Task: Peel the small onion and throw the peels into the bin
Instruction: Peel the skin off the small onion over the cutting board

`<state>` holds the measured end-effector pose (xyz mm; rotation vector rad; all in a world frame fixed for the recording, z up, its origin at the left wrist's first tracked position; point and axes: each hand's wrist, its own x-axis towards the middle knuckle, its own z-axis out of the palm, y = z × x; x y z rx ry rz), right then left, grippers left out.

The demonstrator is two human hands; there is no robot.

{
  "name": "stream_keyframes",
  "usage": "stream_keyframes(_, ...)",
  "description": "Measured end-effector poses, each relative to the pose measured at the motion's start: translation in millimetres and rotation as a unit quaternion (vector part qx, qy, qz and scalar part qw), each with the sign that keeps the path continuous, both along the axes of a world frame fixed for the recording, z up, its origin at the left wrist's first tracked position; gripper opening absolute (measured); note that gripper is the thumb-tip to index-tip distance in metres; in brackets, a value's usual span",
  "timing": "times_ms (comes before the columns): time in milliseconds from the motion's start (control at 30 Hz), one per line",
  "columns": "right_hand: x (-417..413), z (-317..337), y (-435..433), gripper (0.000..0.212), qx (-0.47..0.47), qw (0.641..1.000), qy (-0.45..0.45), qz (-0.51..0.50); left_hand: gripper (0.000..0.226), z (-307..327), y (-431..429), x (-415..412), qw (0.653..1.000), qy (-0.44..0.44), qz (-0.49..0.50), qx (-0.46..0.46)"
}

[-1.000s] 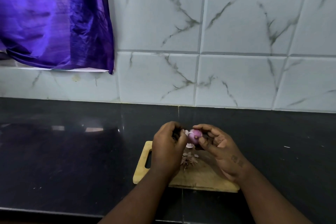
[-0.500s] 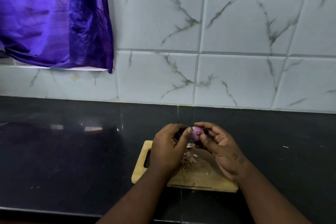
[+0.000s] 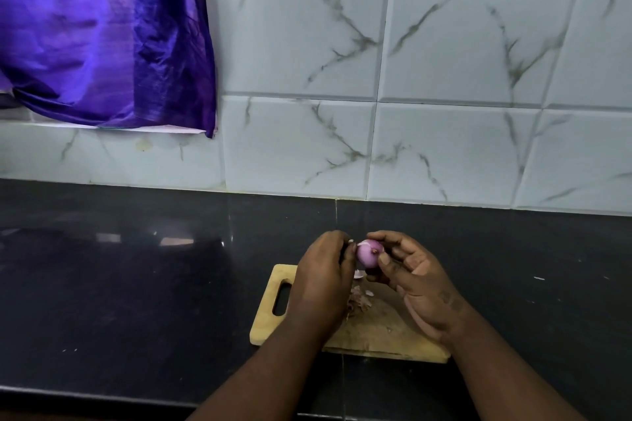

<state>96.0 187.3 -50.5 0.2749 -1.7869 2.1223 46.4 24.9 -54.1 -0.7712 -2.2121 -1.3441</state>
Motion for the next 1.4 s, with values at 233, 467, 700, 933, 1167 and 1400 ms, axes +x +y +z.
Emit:
stream_keyframes(233,0.3,1.3,-0.8,0.037,-0.047,0.999,0.0,0.02,0.021,-3.3,1.8,-9.5,0.999,-0.024,0.046,-0.012)
stream_keyframes(467,-0.9,1.1,-1.8,0.037,-0.065,0.997,-0.014,0.046,0.024,-7.1,0.3,-14.7,0.995,-0.021,0.084,-0.046)
stream_keyframes(700,1.4,3.3,2.1,0.038,-0.064,0.997,-0.02,0.041,0.028,-8.0,-2.0,-12.7,0.995,-0.017,0.086,-0.042)
stream_keyframes(933,2.6,3.4,-0.3,0.037,-0.036,0.998,-0.055,0.002,0.019,-1.7,-6.4,-8.3,0.989,0.14,0.021,0.033)
stream_keyframes(1167,2.8,3.3,1.8,0.027,-0.008,0.999,-0.045,-0.03,0.029,-5.6,-7.2,-6.0,0.983,0.185,-0.001,-0.003)
stream_keyframes(1400,2.5,2.3,-0.6,0.025,0.019,0.999,-0.038,-0.034,0.024,-6.6,-4.1,-4.8,0.974,0.223,0.023,-0.027)
